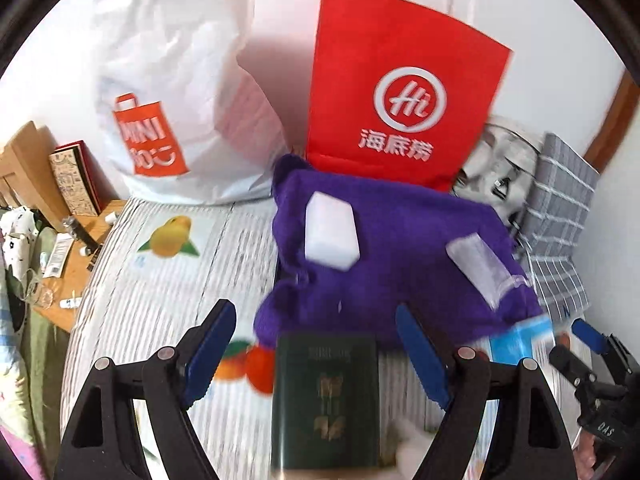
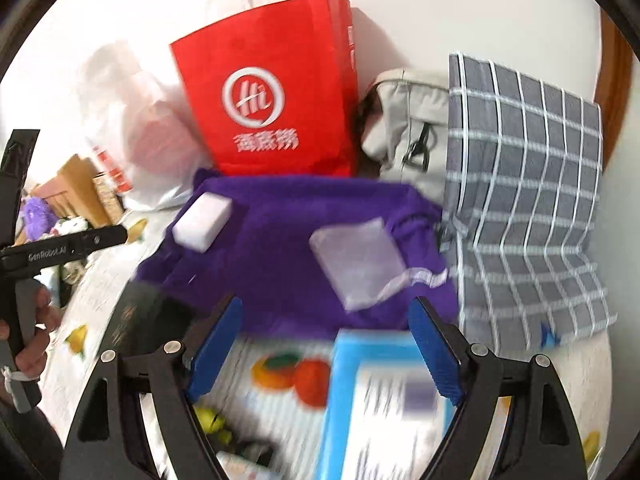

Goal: Organize soft objects
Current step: 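Grasp the orange-printed snack packet with the right tool while the left tool returns to the bed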

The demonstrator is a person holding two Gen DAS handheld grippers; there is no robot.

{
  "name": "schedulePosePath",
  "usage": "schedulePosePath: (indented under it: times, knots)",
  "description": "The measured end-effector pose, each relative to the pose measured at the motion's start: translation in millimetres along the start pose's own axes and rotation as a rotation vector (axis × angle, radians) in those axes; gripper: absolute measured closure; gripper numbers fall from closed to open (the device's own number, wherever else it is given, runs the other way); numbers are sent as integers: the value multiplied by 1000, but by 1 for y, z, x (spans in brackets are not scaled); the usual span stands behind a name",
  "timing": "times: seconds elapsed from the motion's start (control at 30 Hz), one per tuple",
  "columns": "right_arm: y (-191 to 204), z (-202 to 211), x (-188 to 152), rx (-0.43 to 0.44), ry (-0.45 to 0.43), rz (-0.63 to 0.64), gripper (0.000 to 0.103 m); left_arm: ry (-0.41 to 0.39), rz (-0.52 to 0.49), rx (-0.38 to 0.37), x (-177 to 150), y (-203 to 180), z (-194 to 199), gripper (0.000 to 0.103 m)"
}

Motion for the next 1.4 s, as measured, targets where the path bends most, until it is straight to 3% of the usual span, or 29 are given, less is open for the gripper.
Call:
schedulePosePath:
  times: [0.1, 0.23, 0.47, 0.53, 0.77, 1.03, 1.1, 1.17, 1.27, 1.4]
  knots:
    - [5, 20, -30, 36, 4, 3, 18, 17, -42, -4, -26, -9, 16, 22]
    - [12, 46, -74, 51, -6, 7, 22, 24, -72, 45, -57, -10, 34, 22]
    - [20, 52, -130, 65, 26, 26, 38, 56, -20, 48, -110, 5, 51, 22]
    - [24, 48, -141, 85, 40, 19, 38, 64, -6, 57, -124, 13, 54, 22]
    - [47, 37, -149, 157, 28, 42, 37, 72, 45, 31, -153, 26, 54, 22]
    - [49, 1, -152, 197, 90, -8, 38, 108, 4, 21, -171, 22, 42, 22]
    - [48, 2, -154, 225, 82, -18, 44, 114, -23, 32, -175, 19, 40, 22]
    - [47, 4, -155, 247, 80, -19, 57, 112, -39, 42, -176, 17, 40, 22]
    - [43, 10, -156, 250, 67, -19, 64, 113, -64, 42, -180, 13, 40, 22]
    - [38, 15, -157, 257, 61, -22, 64, 119, -85, 36, -186, 8, 39, 22]
Point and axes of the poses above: each gripper's, at about its wrist camera, not at the fingertips, and z roughly against the way its jaws point, y to its left, x to its top, the point moved 5 cm from there along -z, roughly the way its jaws point, and after that the axes turned 7 degrees about -x, right-handed, at the moved point
